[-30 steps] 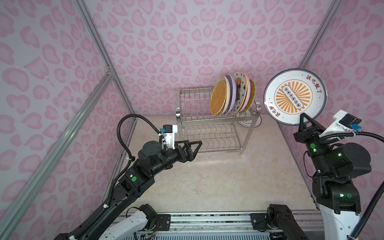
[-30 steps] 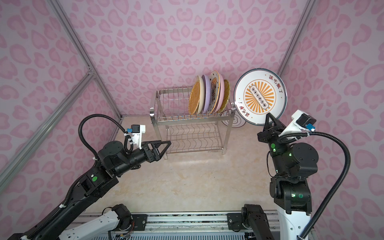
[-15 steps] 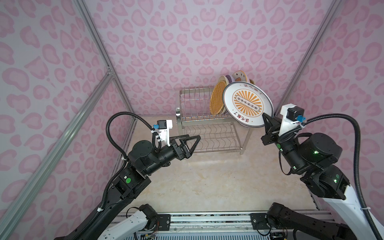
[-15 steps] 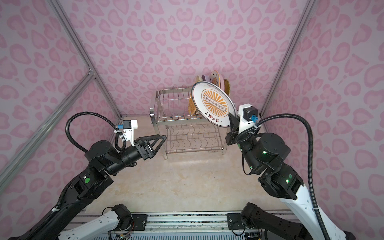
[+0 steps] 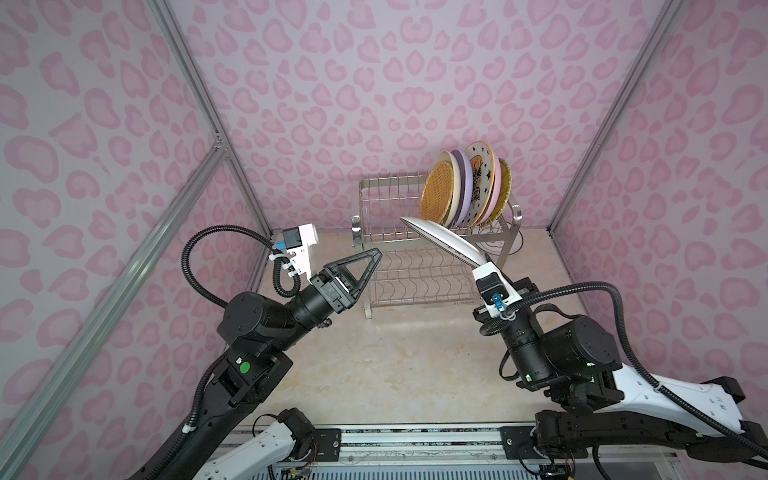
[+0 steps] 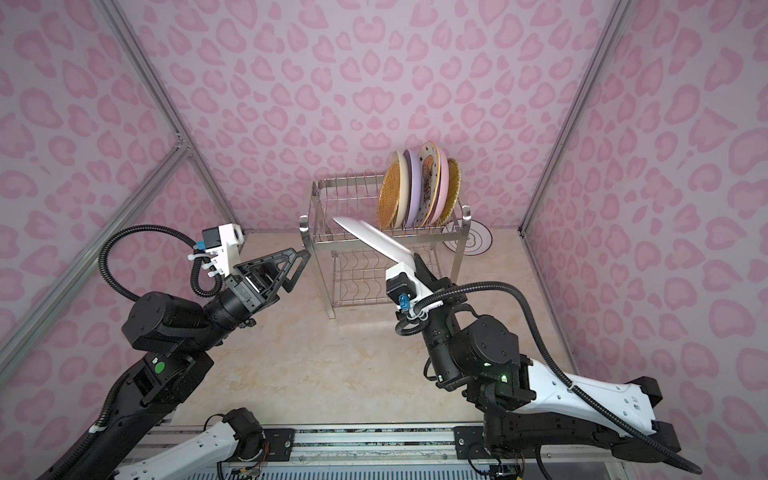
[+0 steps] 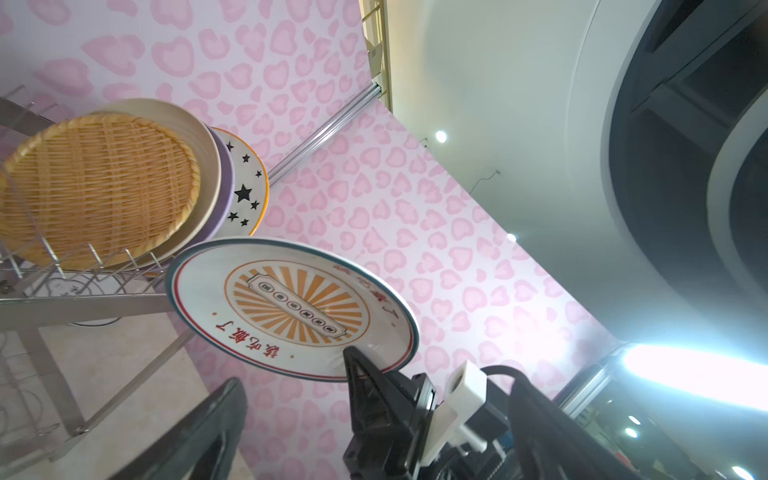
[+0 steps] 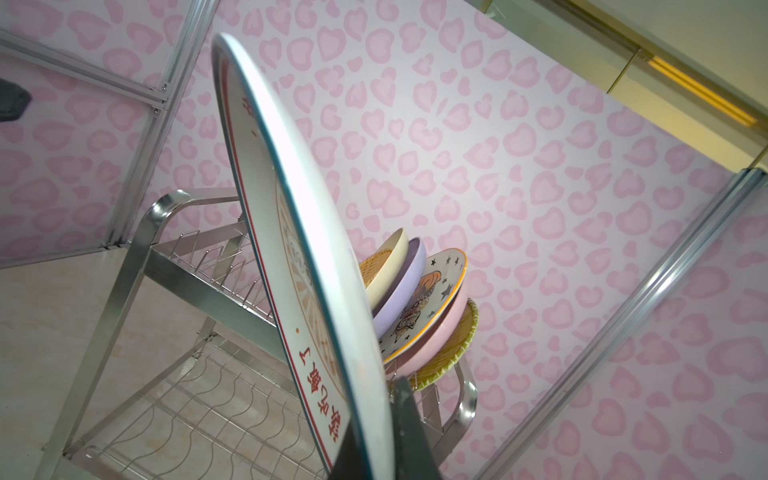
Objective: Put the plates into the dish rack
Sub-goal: 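Carry the sunburst plate toward the left gripper with the right gripper, then grasp the plate rim with the left gripper while right gripper opens below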
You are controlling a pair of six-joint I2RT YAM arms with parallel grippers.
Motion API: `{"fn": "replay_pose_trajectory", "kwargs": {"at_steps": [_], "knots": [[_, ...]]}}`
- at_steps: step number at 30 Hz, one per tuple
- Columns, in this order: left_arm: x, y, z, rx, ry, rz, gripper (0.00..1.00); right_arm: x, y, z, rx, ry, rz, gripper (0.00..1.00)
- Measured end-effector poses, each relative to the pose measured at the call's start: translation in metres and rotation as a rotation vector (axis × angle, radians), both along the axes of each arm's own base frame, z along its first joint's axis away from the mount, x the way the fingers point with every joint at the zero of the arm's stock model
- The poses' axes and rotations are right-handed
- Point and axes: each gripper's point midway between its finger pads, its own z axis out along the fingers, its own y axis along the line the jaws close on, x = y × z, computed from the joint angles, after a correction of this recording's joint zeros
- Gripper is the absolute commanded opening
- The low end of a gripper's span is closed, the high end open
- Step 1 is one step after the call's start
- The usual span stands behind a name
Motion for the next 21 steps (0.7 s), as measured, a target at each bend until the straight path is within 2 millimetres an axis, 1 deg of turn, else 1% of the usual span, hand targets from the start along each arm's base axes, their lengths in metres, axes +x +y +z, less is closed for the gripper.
{"fn": "replay_pose_trajectory", "kwargs": {"at_steps": [2, 3, 4, 5, 6, 7, 9, 10, 12, 16, 19, 21], "knots": [[0.006, -0.008, -0.001, -0.029, 0.04, -0.036, 0.94, -0.005, 0.005, 0.001, -0.026, -0.027, -0.015, 0.0], [0.009, -0.012, -0.003, -0.034, 0.065, -0.047, 0.92, -0.007, 0.007, 0.001, -0.049, -0.04, -0.022, 0.0], [0.013, -0.016, -0.008, -0.035, 0.102, -0.061, 0.92, -0.008, 0.008, 0.001, -0.066, -0.053, -0.03, 0.0], [0.015, -0.021, -0.008, -0.05, 0.121, -0.09, 0.92, -0.01, 0.01, 0.002, -0.07, -0.067, -0.048, 0.0], [0.017, -0.025, -0.006, -0.068, 0.118, -0.107, 0.89, -0.012, 0.012, 0.003, -0.074, -0.078, -0.062, 0.0], [0.021, -0.029, -0.008, -0.079, 0.138, -0.121, 0.89, -0.015, 0.015, 0.003, -0.086, -0.092, -0.067, 0.0], [0.029, -0.036, -0.023, -0.092, 0.219, -0.143, 0.89, -0.017, 0.024, -0.003, -0.166, -0.119, -0.091, 0.0], [0.03, -0.037, -0.027, -0.093, 0.237, -0.147, 0.89, -0.017, 0.026, -0.005, -0.194, -0.127, -0.105, 0.0], [0.029, -0.035, -0.029, -0.112, 0.256, -0.155, 0.88, -0.018, 0.024, -0.004, -0.208, -0.145, -0.127, 0.0], [0.025, -0.031, -0.025, -0.144, 0.255, -0.166, 0.88, -0.022, 0.019, 0.0, -0.2, -0.168, -0.145, 0.0], [0.025, -0.028, -0.025, -0.159, 0.258, -0.159, 0.87, -0.02, 0.015, 0.002, -0.188, -0.165, -0.16, 0.0], [0.024, -0.025, -0.021, -0.161, 0.237, -0.149, 0.86, -0.02, 0.011, 0.003, -0.171, -0.162, -0.167, 0.0]]}}
